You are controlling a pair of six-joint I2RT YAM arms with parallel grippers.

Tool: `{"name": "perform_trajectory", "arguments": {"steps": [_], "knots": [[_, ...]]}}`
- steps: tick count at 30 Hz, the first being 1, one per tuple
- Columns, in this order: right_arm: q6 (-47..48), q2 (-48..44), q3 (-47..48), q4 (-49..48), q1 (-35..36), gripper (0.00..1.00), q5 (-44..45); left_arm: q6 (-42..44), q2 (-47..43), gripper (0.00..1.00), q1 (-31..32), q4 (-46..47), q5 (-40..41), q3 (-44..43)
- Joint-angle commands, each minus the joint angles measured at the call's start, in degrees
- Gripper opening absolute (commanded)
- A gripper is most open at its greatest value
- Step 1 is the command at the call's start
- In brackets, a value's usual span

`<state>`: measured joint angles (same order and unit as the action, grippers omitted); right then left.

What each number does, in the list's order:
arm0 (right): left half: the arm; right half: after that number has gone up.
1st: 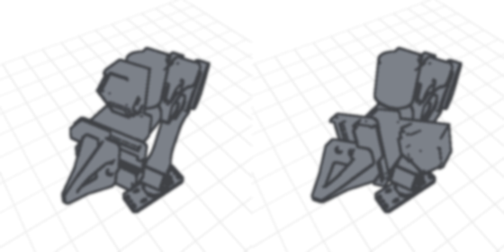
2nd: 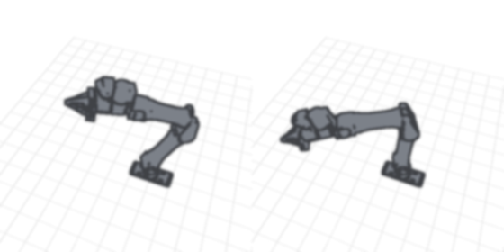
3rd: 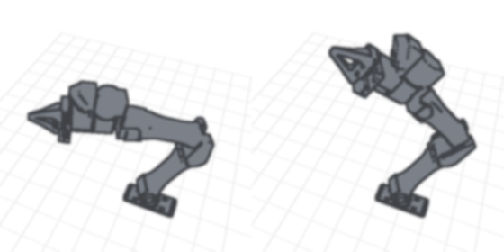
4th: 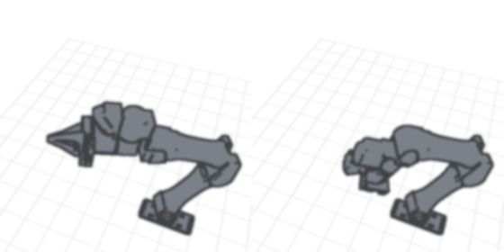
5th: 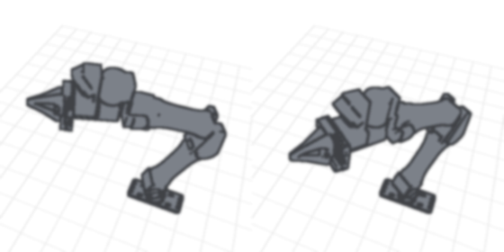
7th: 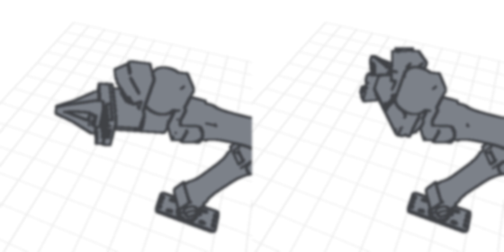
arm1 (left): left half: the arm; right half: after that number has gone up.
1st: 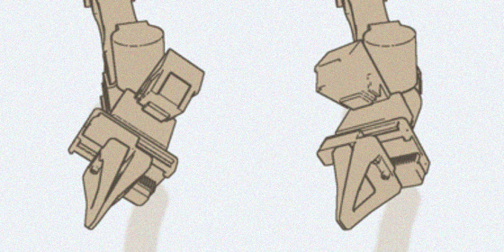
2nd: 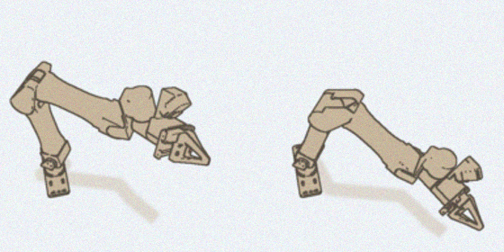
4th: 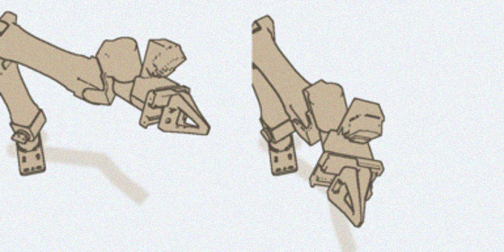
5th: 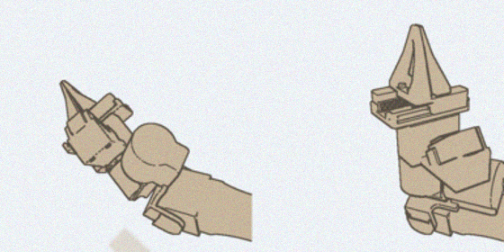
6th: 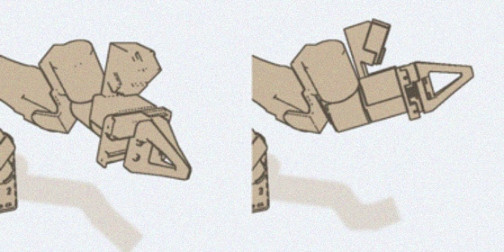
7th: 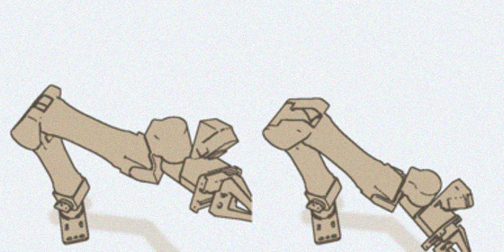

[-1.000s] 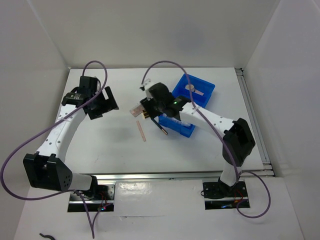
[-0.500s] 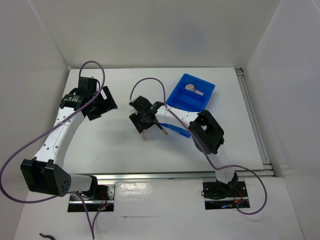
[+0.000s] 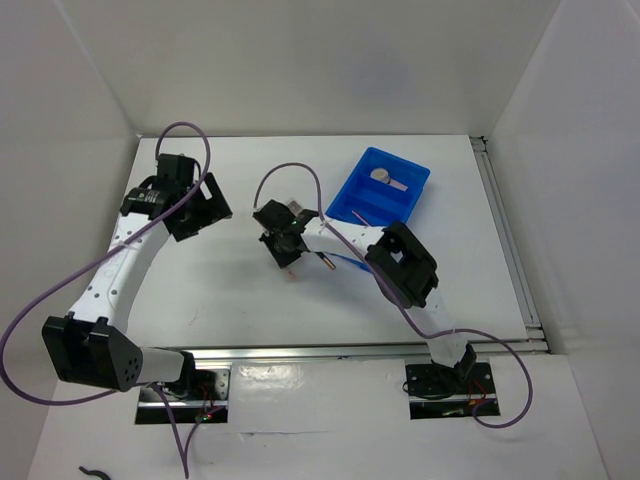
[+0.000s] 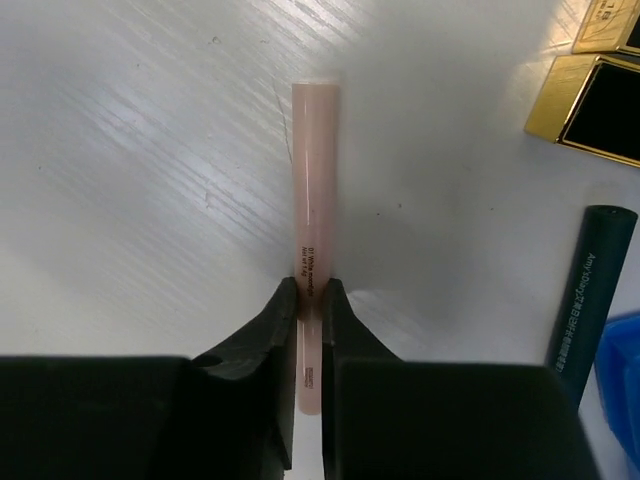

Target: Organize the makeup

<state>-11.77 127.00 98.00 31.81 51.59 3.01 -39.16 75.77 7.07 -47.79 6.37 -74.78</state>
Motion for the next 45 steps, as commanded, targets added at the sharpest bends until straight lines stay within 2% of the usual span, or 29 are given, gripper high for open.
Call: {"name": "perform_trajectory", "arguments": {"steps": [1,3,9,13,14,17,22,30,41,45], "knots": [[-0.01,-0.60,2.63,2.63,1.23,0.07,1.21,0.75,0.26,1.00,0.05,-0.29,1.01,-2.99],[0.61,-2.62,2.64,3.42,1.23,0.00,2.26,1.36,0.79,1.00,0.05,-0.29,1.01,-3.52],[8.06,-15.10,0.54,4.05,-0.61,0.00,6.22,1.98,1.31,1.00,0.05,-0.29,0.23,-4.67],[20.63,-28.69,-10.34,-7.44,-2.54,0.00,12.01,1.98,1.31,1.00,0.05,0.86,-0.39,-4.67],[21.95,-30.22,-13.67,-10.69,-3.77,0.00,12.89,1.98,1.84,1.00,0.05,0.86,-0.92,-4.67],[24.15,-32.42,-15.55,-11.25,-10.71,0.00,13.42,2.51,2.89,1.00,0.05,0.86,-0.92,-4.67],[31.19,-32.43,-22.14,-16.07,-15.20,0.00,17.82,2.51,4.21,1.00,0.05,2.09,-0.92,-4.14],[33.04,-29.10,-30.13,-22.22,-21.62,0.00,16.78,2.51,6.67,1.00,0.05,2.09,-0.39,-4.14],[34.27,-23.65,-30.23,-22.76,-24.00,0.00,12.73,2.51,9.05,1.00,0.05,2.09,0.13,-5.20],[32.52,-23.03,-28.39,-22.14,-24.00,0.14,12.02,1.98,9.57,1.00,0.05,2.09,0.13,-5.20]]}}
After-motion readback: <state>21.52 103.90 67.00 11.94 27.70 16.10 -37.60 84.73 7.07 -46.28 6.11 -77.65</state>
